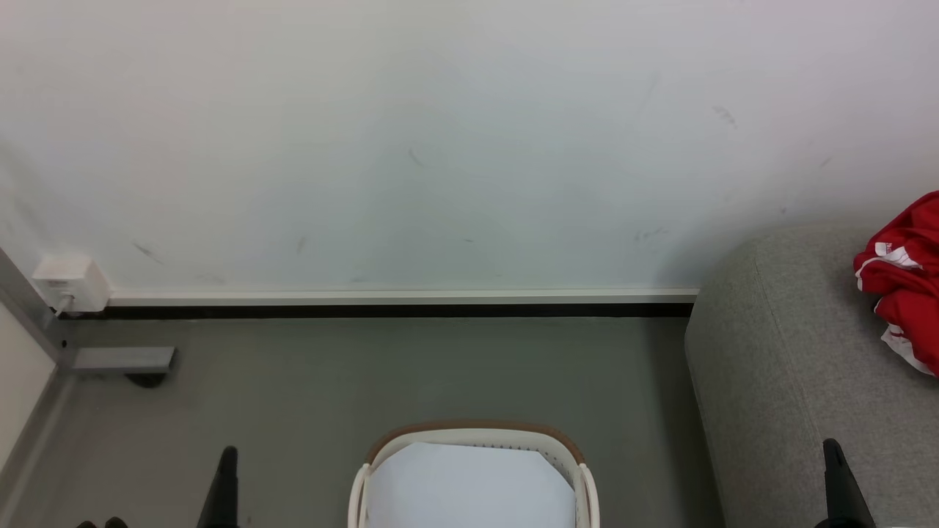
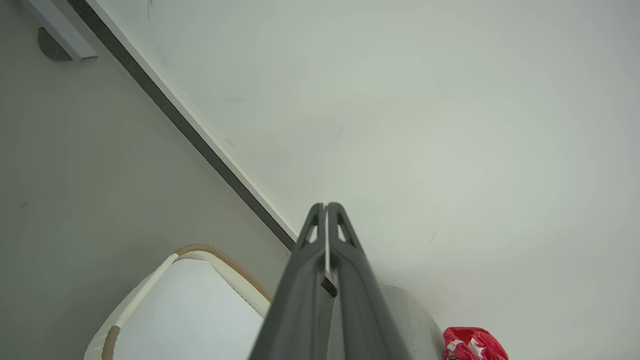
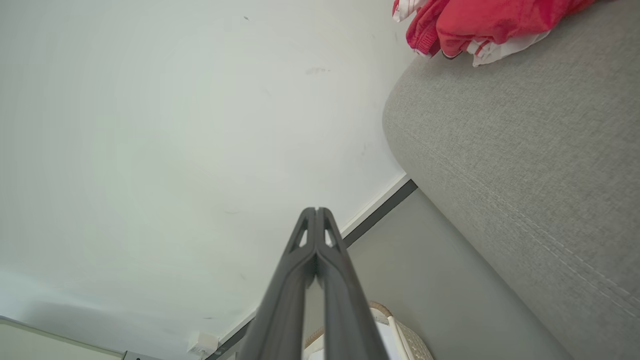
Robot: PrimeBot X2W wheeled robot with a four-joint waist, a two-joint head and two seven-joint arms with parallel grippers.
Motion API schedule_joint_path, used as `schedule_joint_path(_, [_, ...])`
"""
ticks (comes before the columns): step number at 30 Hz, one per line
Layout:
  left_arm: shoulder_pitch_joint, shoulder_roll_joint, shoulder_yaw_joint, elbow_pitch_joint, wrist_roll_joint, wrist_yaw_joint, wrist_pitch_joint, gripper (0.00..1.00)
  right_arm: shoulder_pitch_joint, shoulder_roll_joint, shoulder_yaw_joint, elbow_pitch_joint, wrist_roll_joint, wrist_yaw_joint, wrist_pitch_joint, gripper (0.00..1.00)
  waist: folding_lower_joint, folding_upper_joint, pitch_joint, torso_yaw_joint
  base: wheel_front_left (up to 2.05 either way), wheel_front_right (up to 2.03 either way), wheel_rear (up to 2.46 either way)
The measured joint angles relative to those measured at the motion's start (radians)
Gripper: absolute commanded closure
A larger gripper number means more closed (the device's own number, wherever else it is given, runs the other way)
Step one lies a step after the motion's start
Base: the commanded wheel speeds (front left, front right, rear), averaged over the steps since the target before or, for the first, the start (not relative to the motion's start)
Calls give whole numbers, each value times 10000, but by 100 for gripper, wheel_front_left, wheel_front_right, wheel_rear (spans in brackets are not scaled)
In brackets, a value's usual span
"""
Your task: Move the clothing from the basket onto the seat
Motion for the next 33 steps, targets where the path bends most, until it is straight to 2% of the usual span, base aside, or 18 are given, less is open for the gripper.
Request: schedule_joint_path(33, [-583, -8, 127, 13, -3312, -75, 861, 100, -581, -15, -236, -25, 3392, 0, 832, 100, 0, 0, 136, -73, 0, 0, 0])
